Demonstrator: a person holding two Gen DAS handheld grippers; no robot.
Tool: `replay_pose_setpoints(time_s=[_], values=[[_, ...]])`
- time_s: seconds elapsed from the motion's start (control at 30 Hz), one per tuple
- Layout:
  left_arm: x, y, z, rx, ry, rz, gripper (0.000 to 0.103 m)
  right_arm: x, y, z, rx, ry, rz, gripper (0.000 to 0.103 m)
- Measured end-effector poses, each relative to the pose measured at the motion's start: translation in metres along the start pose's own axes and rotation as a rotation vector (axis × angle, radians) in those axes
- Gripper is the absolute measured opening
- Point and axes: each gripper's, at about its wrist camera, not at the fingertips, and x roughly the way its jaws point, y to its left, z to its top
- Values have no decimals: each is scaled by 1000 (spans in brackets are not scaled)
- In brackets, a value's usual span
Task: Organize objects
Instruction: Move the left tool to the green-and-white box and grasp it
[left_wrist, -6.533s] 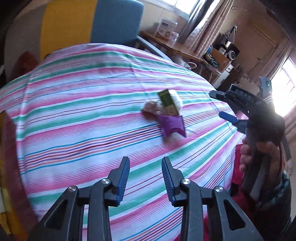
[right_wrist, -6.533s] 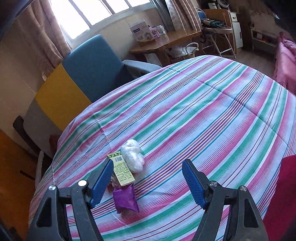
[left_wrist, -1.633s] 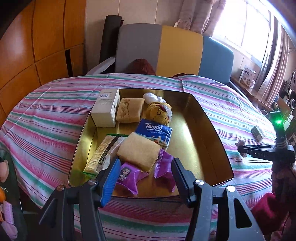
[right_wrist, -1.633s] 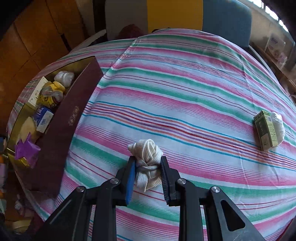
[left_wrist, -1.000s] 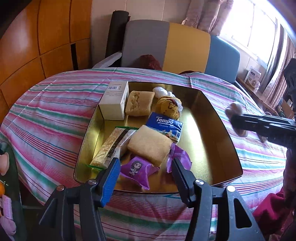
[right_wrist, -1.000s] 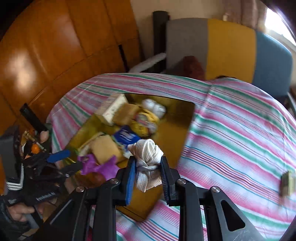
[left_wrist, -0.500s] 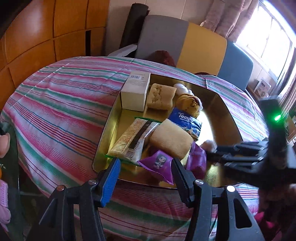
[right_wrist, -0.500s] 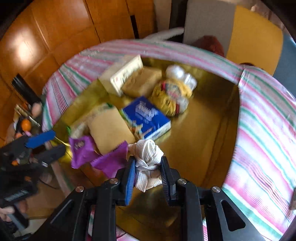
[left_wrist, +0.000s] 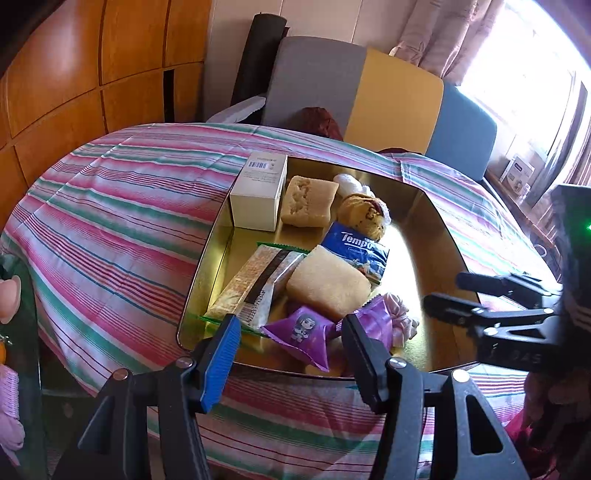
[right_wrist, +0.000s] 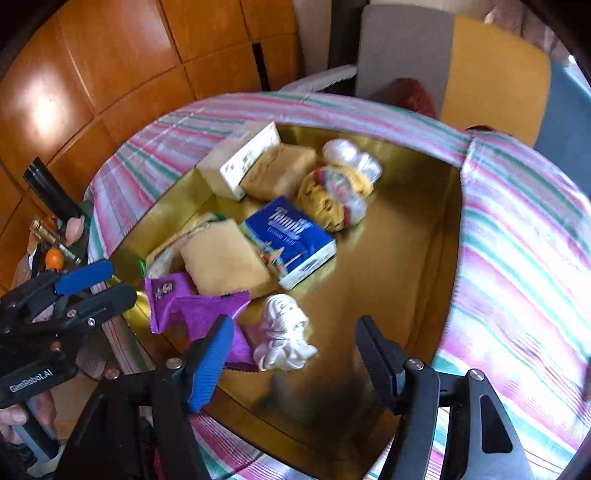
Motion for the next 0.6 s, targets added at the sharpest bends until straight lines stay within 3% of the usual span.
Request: replay_pose_setpoints(time_s=[0.27, 0.6], values=[[-8, -19, 5, 53, -16, -37, 57, -35, -18, -3, 14, -80, -120, 75], [-9, -77, 20, 175, -31, -109, 57, -76, -71, -22, 57, -131, -264, 75]])
